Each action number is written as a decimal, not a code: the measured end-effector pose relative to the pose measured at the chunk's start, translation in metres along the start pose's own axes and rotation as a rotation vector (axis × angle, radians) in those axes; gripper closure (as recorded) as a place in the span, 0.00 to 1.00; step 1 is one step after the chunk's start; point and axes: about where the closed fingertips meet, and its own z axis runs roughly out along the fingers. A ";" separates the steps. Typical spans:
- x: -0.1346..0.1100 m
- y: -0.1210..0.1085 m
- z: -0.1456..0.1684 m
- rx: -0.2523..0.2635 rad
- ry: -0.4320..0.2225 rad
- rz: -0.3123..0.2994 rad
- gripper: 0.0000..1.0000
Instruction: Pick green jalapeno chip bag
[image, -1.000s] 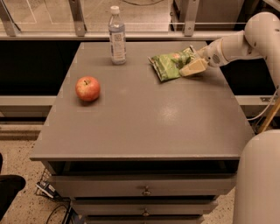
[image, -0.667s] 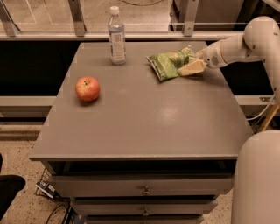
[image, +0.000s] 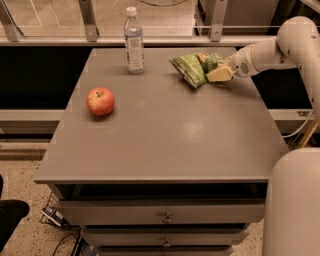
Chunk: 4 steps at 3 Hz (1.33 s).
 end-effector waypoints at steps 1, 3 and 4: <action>0.000 0.000 0.000 0.000 0.000 0.000 1.00; -0.004 0.004 0.006 -0.033 -0.009 0.004 1.00; -0.004 0.004 0.005 -0.033 -0.009 0.004 1.00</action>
Offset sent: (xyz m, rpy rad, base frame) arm 0.0084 0.0099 0.0043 0.0542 0.0360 0.0630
